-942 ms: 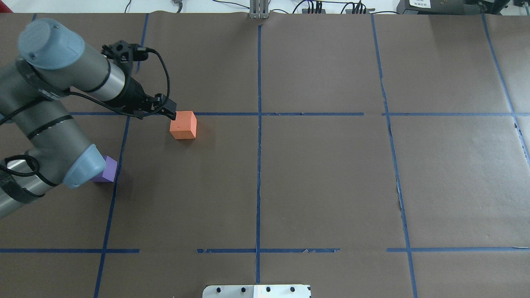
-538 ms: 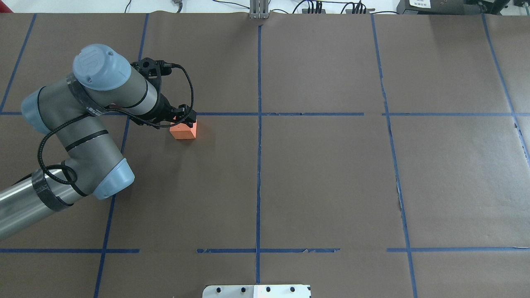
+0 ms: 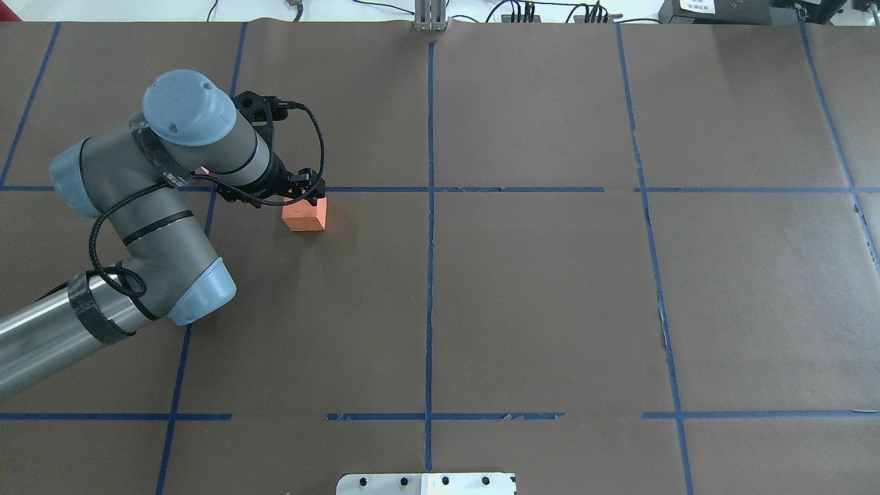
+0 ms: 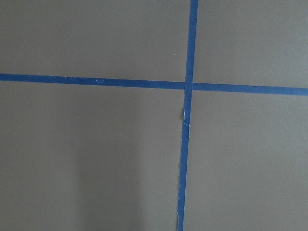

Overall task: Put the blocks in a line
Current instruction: 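Reach the left gripper down over the orange cube, then close the left gripper on the orange cube and lift it, then carry the orange cube with the left gripper toward the pink cube, then lower the orange cube between the pink and purple cubes, aligning it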

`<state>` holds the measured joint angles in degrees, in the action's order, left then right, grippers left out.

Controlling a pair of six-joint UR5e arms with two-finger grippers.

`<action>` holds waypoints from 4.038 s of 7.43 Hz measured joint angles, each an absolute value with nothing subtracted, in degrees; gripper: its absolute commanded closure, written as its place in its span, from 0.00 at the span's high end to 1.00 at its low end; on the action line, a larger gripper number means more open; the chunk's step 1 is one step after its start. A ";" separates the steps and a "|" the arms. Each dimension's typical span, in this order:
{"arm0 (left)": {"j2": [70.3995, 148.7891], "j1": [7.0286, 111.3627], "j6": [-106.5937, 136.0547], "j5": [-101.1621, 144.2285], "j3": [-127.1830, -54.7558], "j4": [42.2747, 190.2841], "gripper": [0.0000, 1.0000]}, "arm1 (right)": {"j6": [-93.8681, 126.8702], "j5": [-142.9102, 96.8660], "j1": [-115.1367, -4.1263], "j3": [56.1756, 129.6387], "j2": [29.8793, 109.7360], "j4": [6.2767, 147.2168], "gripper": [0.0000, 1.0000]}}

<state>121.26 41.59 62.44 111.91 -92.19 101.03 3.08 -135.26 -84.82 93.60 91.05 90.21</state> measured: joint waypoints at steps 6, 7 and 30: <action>124.15 41.58 62.47 112.09 -86.04 103.47 0.99 | 3.08 -135.26 -84.81 93.60 91.05 90.21 1.00; 124.53 41.57 62.53 112.15 -84.89 104.06 0.99 | 3.08 -135.26 -84.81 93.60 91.05 90.20 1.00; 106.62 54.27 50.07 121.23 -85.27 117.37 0.56 | 3.08 -135.26 -84.82 93.60 91.05 90.25 1.00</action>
<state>106.62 54.27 50.07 121.23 -85.27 117.37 3.08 -135.26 -84.82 93.60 91.05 90.25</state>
